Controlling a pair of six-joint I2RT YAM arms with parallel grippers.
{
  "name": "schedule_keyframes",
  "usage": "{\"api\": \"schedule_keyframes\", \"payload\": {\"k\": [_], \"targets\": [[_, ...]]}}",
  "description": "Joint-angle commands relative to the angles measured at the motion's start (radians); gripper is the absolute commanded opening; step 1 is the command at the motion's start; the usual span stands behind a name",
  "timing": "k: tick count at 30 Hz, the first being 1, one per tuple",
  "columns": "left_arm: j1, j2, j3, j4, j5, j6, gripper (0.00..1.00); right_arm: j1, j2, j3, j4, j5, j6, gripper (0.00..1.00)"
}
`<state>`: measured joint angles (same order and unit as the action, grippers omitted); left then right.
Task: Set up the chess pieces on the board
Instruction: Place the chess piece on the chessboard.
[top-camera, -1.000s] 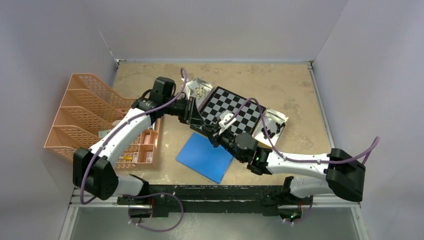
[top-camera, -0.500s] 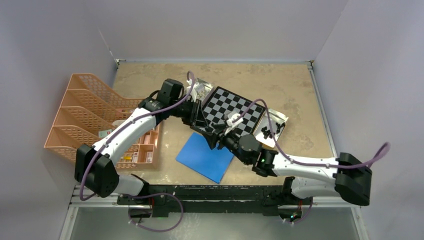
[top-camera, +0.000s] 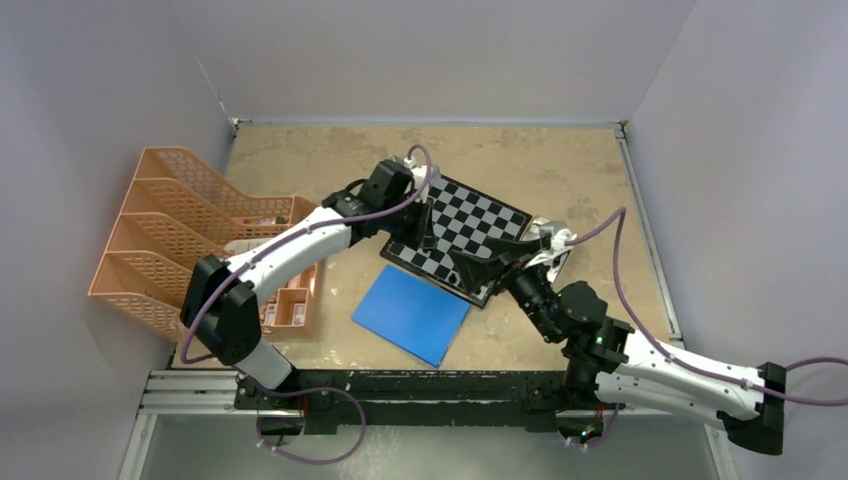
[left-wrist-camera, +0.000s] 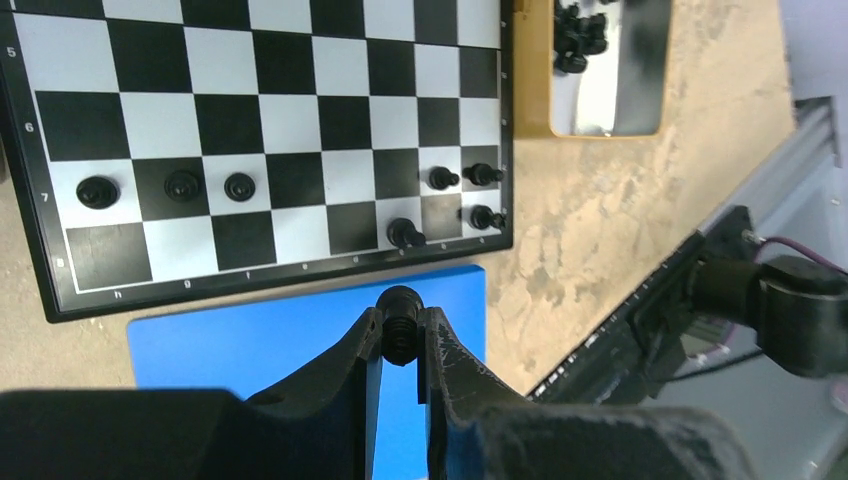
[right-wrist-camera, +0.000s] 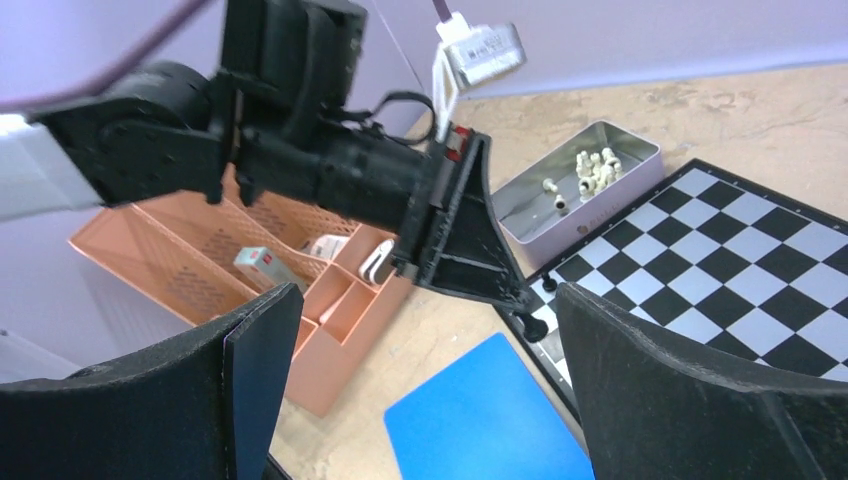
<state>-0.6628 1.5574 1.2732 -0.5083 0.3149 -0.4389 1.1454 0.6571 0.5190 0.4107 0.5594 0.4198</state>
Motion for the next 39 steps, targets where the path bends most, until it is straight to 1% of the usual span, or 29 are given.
{"api": "schedule_keyframes", "payload": {"k": [1, 5, 11, 18, 26, 39], "targets": [[-0.049, 0.051, 0.067, 0.054, -0.18, -0.024, 0.05, 0.004, -0.077, 0.03, -0.071, 0.064, 0.036, 0.99], [-0.073, 0.094, 0.078, 0.054, -0.274, -0.023, 0.05, 0.004, -0.129, 0.027, -0.1, 0.091, 0.037, 0.99], [-0.094, 0.145, 0.077, 0.06, -0.359, -0.021, 0.06, 0.004, -0.134, 0.006, -0.12, 0.114, 0.034, 0.99], [-0.108, 0.206, 0.065, 0.07, -0.379, -0.036, 0.06, 0.004, -0.146, 0.001, -0.133, 0.129, 0.037, 0.99], [-0.137, 0.206, 0.024, 0.118, -0.413, -0.03, 0.06, 0.004, -0.152, -0.004, -0.153, 0.139, 0.042, 0.99], [-0.148, 0.224, -0.007, 0.118, -0.457, -0.044, 0.08, 0.004, -0.168, -0.013, -0.162, 0.134, 0.043, 0.99]]}}
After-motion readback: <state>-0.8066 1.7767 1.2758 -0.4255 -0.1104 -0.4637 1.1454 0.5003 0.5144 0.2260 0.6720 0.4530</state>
